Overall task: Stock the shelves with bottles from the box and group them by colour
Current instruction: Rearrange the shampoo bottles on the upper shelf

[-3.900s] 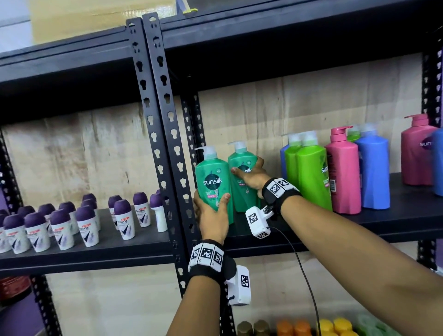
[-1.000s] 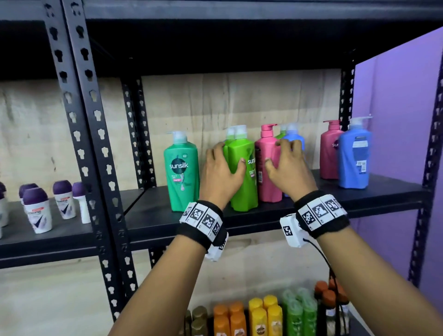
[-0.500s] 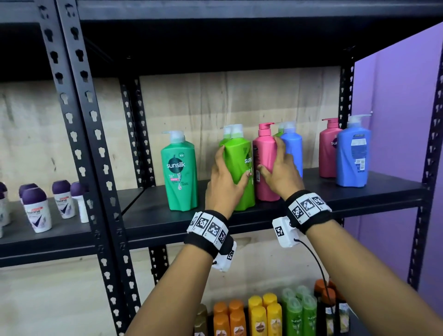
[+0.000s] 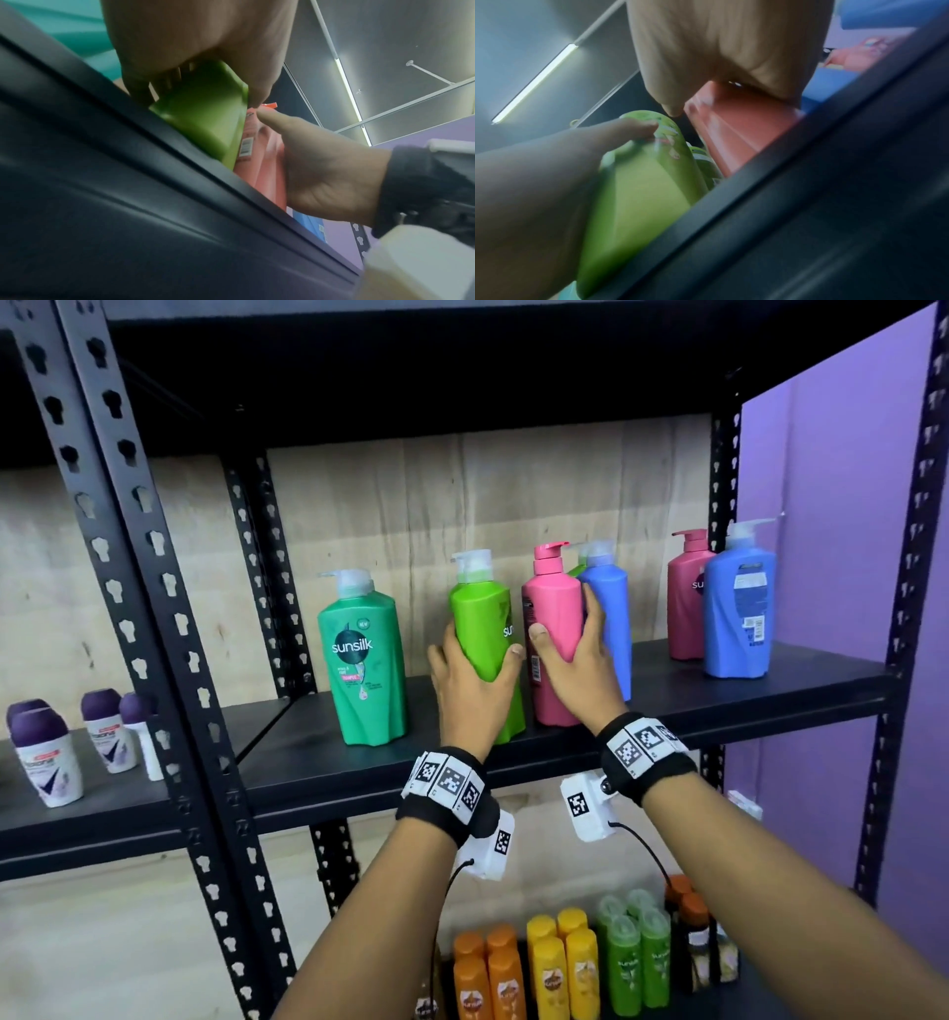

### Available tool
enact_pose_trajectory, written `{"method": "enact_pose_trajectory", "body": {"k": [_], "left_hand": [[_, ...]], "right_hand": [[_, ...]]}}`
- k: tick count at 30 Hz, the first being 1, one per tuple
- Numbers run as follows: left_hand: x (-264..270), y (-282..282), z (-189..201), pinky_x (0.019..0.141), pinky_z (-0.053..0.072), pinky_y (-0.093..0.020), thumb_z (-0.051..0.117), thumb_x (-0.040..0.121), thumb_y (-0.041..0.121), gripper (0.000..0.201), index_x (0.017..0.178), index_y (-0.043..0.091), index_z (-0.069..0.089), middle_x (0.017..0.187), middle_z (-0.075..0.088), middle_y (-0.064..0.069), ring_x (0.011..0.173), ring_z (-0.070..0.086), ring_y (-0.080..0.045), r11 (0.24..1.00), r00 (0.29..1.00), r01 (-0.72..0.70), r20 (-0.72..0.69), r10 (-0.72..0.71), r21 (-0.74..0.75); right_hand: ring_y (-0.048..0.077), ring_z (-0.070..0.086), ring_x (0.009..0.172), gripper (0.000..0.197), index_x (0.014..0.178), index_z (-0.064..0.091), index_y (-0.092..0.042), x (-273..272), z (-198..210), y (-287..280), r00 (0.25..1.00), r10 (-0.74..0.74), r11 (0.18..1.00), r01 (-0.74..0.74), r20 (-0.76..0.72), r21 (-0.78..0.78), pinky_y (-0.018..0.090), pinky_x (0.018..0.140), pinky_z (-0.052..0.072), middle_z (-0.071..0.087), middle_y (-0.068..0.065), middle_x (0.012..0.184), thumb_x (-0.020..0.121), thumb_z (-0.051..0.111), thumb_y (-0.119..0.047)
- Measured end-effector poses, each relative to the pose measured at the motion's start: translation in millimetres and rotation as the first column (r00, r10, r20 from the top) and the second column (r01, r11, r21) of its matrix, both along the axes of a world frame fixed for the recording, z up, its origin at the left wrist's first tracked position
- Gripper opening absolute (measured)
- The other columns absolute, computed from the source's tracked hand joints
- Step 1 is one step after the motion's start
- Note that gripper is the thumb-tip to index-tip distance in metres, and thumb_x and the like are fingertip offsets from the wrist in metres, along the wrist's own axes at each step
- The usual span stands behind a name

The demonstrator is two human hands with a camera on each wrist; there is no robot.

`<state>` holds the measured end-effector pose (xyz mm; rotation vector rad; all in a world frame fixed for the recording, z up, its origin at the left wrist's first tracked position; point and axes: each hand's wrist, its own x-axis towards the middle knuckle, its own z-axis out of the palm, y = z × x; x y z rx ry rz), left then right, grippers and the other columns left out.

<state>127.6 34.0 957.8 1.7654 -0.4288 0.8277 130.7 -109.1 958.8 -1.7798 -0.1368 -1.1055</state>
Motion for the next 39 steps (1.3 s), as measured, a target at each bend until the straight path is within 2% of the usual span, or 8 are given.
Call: {"method": "enact_pose_trajectory", "body": {"k": [4, 10, 14, 19, 26, 31, 35, 39], "left_hand": [[-1, -7, -3, 0.096, 0.049, -0.042, 0.076, 0.086, 0.037, 0.073, 0.146, 0.014, 0.041, 0.125, 0.063, -0.011, 0.111, 0.061, -0.032, 0.986, 0.999, 0.049, 0.022, -0.046, -0.159], [-14, -27, -8, 0.099, 0.049, -0.042, 0.077, 0.086, 0.032, 0.077, 0.15, 0.016, 0.037, 0.131, 0.061, -0.008, 0.116, 0.06, -0.027, 0.972, 0.993, 0.069, 0.11, -0.045, -0.223], [-25, -56, -9, 0.104, 0.047, -0.036, 0.078, 0.085, 0.032, 0.084, 0.153, 0.013, 0.033, 0.138, 0.057, -0.008, 0.122, 0.057, -0.021, 0.965, 0.989, 0.095, 0.134, -0.063, -0.244], [-38, -113, -2, 0.102, 0.05, -0.041, 0.078, 0.084, 0.031, 0.078, 0.149, 0.013, 0.039, 0.132, 0.063, -0.005, 0.117, 0.062, -0.023, 0.96, 0.981, 0.15, 0.158, -0.114, -0.237], [-52, -197, -2, 0.095, 0.05, -0.03, 0.079, 0.083, 0.032, 0.074, 0.146, 0.016, 0.042, 0.125, 0.065, -0.004, 0.107, 0.063, -0.021, 0.962, 0.984, 0.14, 0.142, -0.108, -0.233], [-57, -245, -3, 0.082, 0.04, -0.002, 0.078, 0.086, 0.024, 0.07, 0.145, 0.012, 0.042, 0.121, 0.062, 0.003, 0.097, 0.06, 0.004, 0.954, 0.983, 0.162, 0.122, -0.134, -0.253], [-55, -268, -1, 0.099, 0.045, -0.021, 0.078, 0.087, 0.023, 0.073, 0.147, 0.01, 0.039, 0.132, 0.058, -0.004, 0.116, 0.059, -0.015, 0.964, 0.987, 0.136, 0.119, -0.111, -0.227], [-47, -282, -2, 0.108, 0.044, -0.037, 0.079, 0.086, 0.027, 0.079, 0.15, 0.011, 0.035, 0.139, 0.053, -0.003, 0.125, 0.055, -0.018, 0.974, 0.99, 0.1, 0.119, -0.077, -0.201]], "right_hand": [[0.024, 0.062, 0.117, 0.073, 0.157, 0.021, -0.028, 0, -4, -2, 0.999, 0.051, 0.998, -0.052, 0.015, 0.042, 0.033, 0.097, 0.048, 0.052, 0.002, 0.146, 0.097, 0.057, -0.051], [-0.022, 0.057, 0.085, 0.064, 0.149, 0.028, -0.039, -17, -12, -20, 0.993, -0.002, 0.995, -0.009, 0.115, 0.096, -0.001, 0.068, 0.038, 0.06, -0.026, 0.116, 0.095, 0.052, -0.062], [0.01, 0.065, 0.097, 0.067, 0.151, 0.026, -0.039, -30, -15, -48, 0.991, -0.013, 0.995, -0.001, 0.137, 0.102, 0.02, 0.076, 0.044, 0.065, -0.003, 0.128, 0.094, 0.049, -0.065], [-0.009, 0.063, 0.092, 0.066, 0.151, 0.026, -0.035, -48, -9, -104, 0.983, -0.007, 0.997, -0.006, 0.181, 0.072, 0.007, 0.079, 0.045, 0.061, -0.005, 0.128, 0.096, 0.048, -0.063], [0.02, 0.065, 0.109, 0.061, 0.154, 0.022, -0.033, -71, -7, -199, 0.992, -0.027, 0.995, 0.015, 0.123, 0.101, 0.041, 0.098, 0.051, 0.06, 0.0, 0.135, 0.102, 0.046, -0.052], [0.012, 0.061, 0.104, 0.063, 0.155, 0.022, -0.032, -75, -9, -261, 0.989, -0.06, 0.997, 0.053, 0.138, 0.054, 0.015, 0.083, 0.043, 0.058, 0.01, 0.139, 0.101, 0.048, -0.053], [0.012, 0.061, 0.094, 0.063, 0.153, 0.019, -0.038, -76, -10, -295, 0.991, -0.044, 0.998, 0.039, 0.124, 0.044, 0.016, 0.073, 0.041, 0.057, 0.0, 0.136, 0.1, 0.046, -0.058], [0.027, 0.064, 0.106, 0.065, 0.153, 0.015, -0.041, -71, -11, -323, 0.994, -0.038, 0.999, 0.034, 0.106, 0.041, 0.031, 0.083, 0.048, 0.053, 0.005, 0.141, 0.099, 0.044, -0.061]]}}
